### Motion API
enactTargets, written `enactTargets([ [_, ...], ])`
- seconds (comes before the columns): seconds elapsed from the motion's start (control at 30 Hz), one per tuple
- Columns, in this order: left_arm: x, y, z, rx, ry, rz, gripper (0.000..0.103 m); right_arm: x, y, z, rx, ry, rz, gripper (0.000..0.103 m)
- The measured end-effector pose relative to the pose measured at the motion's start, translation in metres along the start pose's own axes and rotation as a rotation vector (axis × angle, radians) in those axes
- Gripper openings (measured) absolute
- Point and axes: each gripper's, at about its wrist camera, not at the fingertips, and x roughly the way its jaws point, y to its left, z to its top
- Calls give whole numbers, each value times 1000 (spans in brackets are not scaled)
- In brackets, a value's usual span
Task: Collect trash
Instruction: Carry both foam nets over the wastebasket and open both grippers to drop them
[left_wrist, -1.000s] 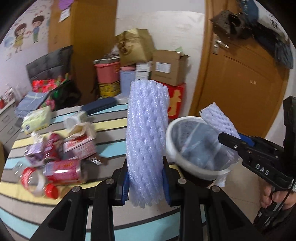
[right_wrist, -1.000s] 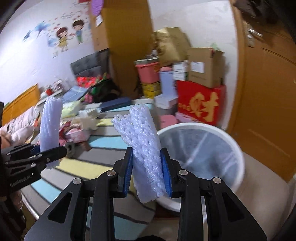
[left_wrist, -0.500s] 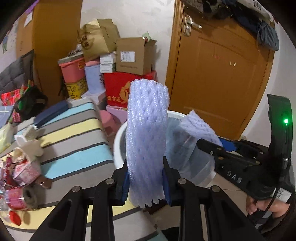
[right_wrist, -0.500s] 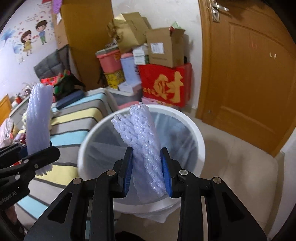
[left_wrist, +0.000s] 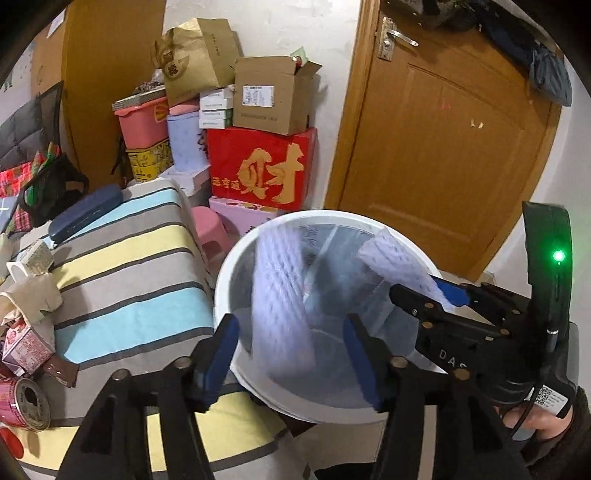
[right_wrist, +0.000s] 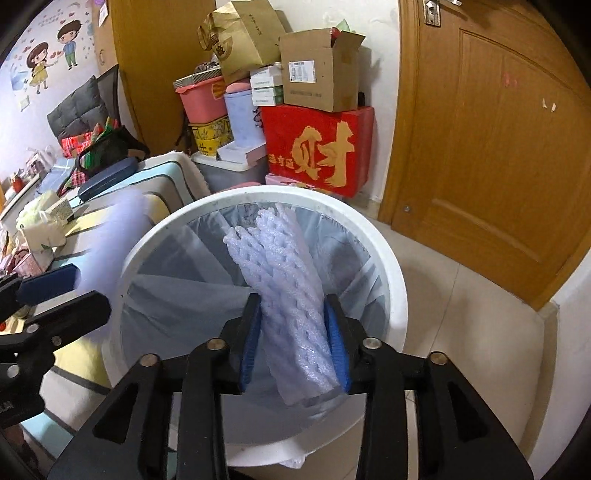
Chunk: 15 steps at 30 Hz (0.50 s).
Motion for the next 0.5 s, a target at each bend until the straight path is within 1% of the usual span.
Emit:
enactTargets([
  [0.03,-1,2,0,-2,-1,9,62,0,0,0,1,2,-2,46],
  [0.1,-1,5,1,-9,-1,9,63,0,1,-1,-1,6,8,58],
  [0.13,-3,7,1,-14,-3,6,63,-1,1,-1,-1,2,8,60],
  [0.37,-25,20,-6,-42,-33,26,63,-12,9,3,-8,-37,8,60],
  [0.5,-42,29,-12,-58,-54,56,63,-21,17,4,-2,-61,26,60],
])
